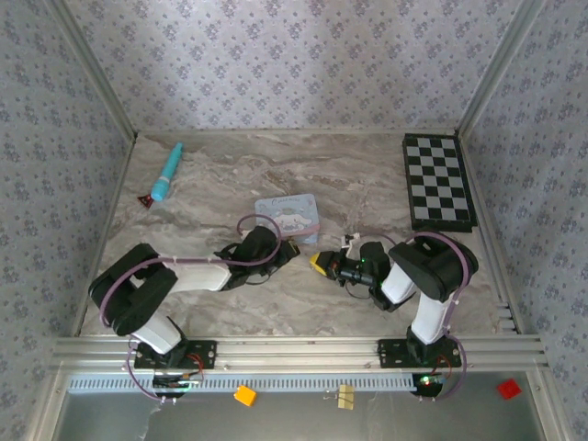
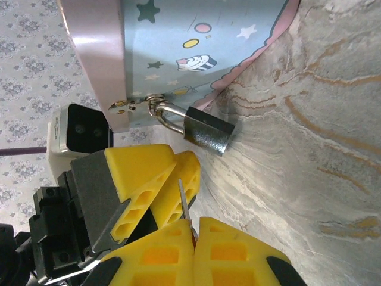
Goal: Unlock the padlock with the key
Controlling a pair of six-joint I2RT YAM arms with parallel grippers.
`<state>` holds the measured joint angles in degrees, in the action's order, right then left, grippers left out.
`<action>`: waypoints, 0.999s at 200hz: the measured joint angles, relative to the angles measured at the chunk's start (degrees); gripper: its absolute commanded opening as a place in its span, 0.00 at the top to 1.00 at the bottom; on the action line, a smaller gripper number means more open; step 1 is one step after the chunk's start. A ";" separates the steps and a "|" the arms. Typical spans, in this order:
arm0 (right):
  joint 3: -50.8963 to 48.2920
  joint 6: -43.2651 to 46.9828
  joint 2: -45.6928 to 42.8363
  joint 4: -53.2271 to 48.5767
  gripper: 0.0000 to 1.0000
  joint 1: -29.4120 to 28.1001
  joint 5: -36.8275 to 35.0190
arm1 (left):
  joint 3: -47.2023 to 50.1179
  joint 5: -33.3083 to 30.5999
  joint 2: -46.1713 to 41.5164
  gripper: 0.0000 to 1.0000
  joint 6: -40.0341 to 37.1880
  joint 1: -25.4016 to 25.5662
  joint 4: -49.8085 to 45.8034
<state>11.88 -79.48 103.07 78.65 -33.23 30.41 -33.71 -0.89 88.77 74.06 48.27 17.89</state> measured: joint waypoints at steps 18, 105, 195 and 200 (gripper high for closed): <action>0.00 0.09 0.00 0.00 1.00 0.20 0.15 | 0.09 -2.29 -0.17 0.63 -1.55 0.24 -0.72; -1.25 1.09 -0.85 0.02 1.00 1.88 0.94 | 0.50 -7.72 6.60 0.54 -13.22 2.12 11.58; -1.36 1.14 -1.75 0.07 1.00 2.38 1.92 | -5.60 -11.65 9.73 0.49 -18.99 4.26 5.75; -1.40 1.14 -1.79 0.07 1.00 2.38 1.92 | -6.16 -12.07 9.94 0.49 -19.02 4.37 4.81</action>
<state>10.48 -78.35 101.27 78.72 -30.85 32.34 -39.88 -12.95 98.72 55.05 52.64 22.70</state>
